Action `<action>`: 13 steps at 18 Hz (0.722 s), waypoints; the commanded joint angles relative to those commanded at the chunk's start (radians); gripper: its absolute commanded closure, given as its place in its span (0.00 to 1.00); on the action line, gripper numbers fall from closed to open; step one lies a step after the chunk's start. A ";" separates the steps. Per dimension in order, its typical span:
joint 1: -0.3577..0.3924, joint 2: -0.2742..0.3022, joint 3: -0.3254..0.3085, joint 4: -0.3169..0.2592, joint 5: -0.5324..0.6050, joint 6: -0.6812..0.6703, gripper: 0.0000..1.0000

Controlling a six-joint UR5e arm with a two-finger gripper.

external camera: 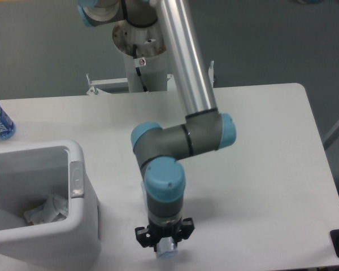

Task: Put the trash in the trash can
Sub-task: 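Close the gripper around the bottle's body, then lift the bottle and carry it over the trash bin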

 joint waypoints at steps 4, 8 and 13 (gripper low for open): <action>0.063 0.060 0.130 0.024 -0.139 -0.009 0.45; 0.080 0.103 0.236 0.032 -0.253 -0.012 0.45; 0.040 0.178 0.235 0.109 -0.293 -0.037 0.45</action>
